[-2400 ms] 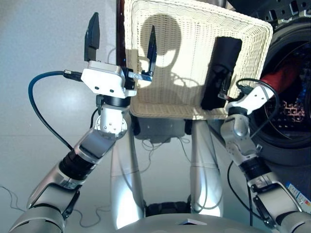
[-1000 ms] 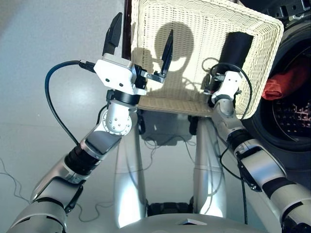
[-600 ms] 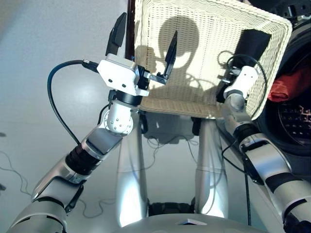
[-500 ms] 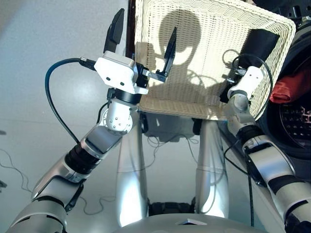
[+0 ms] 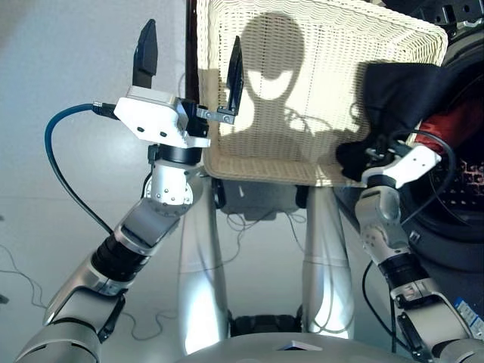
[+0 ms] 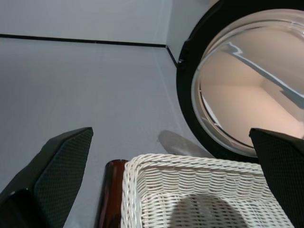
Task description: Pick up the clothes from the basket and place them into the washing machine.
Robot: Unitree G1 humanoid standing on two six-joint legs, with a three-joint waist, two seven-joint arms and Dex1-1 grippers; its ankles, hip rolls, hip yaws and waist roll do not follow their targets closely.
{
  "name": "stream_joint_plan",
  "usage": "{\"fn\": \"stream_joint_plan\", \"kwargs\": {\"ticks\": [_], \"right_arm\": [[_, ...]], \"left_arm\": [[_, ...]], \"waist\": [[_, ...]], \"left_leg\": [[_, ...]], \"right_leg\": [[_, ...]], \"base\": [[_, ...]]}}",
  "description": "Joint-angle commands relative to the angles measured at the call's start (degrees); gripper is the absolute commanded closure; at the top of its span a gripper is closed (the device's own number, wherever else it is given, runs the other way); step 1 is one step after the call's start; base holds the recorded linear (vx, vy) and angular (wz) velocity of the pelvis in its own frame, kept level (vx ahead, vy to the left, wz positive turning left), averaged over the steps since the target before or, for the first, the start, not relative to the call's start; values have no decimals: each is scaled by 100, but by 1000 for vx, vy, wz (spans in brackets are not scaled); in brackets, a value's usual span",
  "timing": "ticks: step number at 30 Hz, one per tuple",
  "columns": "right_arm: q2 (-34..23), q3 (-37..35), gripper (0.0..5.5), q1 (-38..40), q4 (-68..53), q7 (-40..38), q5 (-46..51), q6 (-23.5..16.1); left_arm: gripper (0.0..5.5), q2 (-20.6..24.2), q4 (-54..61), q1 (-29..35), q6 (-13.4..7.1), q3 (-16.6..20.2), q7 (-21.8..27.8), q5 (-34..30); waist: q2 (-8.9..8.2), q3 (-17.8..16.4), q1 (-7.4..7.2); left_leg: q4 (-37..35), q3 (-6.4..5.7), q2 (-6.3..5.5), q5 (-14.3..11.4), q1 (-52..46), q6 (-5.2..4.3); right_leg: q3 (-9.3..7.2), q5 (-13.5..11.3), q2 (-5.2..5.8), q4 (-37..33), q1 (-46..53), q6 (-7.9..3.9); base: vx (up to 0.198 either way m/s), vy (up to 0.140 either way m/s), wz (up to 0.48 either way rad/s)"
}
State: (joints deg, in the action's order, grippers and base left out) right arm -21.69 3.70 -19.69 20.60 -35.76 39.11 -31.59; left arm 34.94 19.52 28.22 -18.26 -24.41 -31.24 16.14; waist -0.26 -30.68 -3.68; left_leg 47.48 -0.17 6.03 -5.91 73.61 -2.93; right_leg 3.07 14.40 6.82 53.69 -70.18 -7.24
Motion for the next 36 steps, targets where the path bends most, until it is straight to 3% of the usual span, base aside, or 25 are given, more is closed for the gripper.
{"fn": "stream_joint_plan", "kwargs": {"ticks": [1, 2, 8, 22, 30, 31, 32, 33, 36], "right_arm": [[-41, -762, 550, 119, -43, -852, -350, -523], [-122, -876, 550, -33, 280, -1100, -452, -421], [-646, -1112, 550, -692, 1687, -1451, -221, -230], [-2763, -543, 550, -2561, 4789, -453, 1024, 649], [-3410, -509, 550, -2874, 5191, -129, 1381, 712], [-3431, -499, 427, -2882, 5179, -68, 1413, 725], [-3438, -498, 93, -2900, 5207, -9, 1487, 733], [-3469, -506, 0, -2927, 5295, 13, 1553, 758], [-3467, -475, 0, -2988, 5410, 160, 1689, 819]], "left_arm": [[0, 191, 693, 139, -376, -81, -196, -396], [0, 178, 707, 211, -391, -98, -233, -406], [0, 124, 691, 396, -446, -253, -302, -399], [0, 363, 658, 751, -471, -547, 24, -136], [0, 535, 719, 675, -467, -442, 174, -77], [0, 540, 709, 678, -463, -430, 199, -65], [0, 534, 683, 671, -462, -421, 209, -46], [0, 536, 672, 668, -464, -424, 221, -22], [0, 542, 663, 650, -459, -394, 256, 19]], "waist": [[36, 88, -44], [38, 88, -31], [78, 88, 66], [222, 88, 286], [233, 88, 328], [230, 88, 325], [226, 88, 327], [224, 88, 323], [219, 88, 331]], "left_leg": [[-89, 196, 62, -427, -498, -79], [-156, 215, 68, -296, -431, -59], [-168, 189, 64, -306, -466, -76], [-6, 170, 36, -302, -313, -135], [60, 147, 37, -300, -285, -150], [64, 148, 39, -299, -283, -151], [72, 148, 36, -301, -278, -150], [74, 153, 37, -301, -274, -147], [83, 153, 41, -302, -260, -145]], "right_leg": [[-51, -427, -140, -495, -114, 153], [-53, -555, -135, -564, -182, 176], [-56, -555, -124, -580, -140, 179], [-127, -555, -56, -414, -260, 175], [-170, -557, -58, -339, -273, 166], [-172, -561, -56, -338, -279, 165], [-173, -564, -53, -336, -284, 164], [-177, -564, -53, -337, -288, 161], [-172, -568, -61, -335, -303, 161]], "base": [[0, 0, 0], [0, 0, 0], [-12, 1, -4], [0, 0, 0], [0, 0, 0], [0, 0, 0], [0, 0, 0], [0, 0, 0], [0, 0, 0]]}}
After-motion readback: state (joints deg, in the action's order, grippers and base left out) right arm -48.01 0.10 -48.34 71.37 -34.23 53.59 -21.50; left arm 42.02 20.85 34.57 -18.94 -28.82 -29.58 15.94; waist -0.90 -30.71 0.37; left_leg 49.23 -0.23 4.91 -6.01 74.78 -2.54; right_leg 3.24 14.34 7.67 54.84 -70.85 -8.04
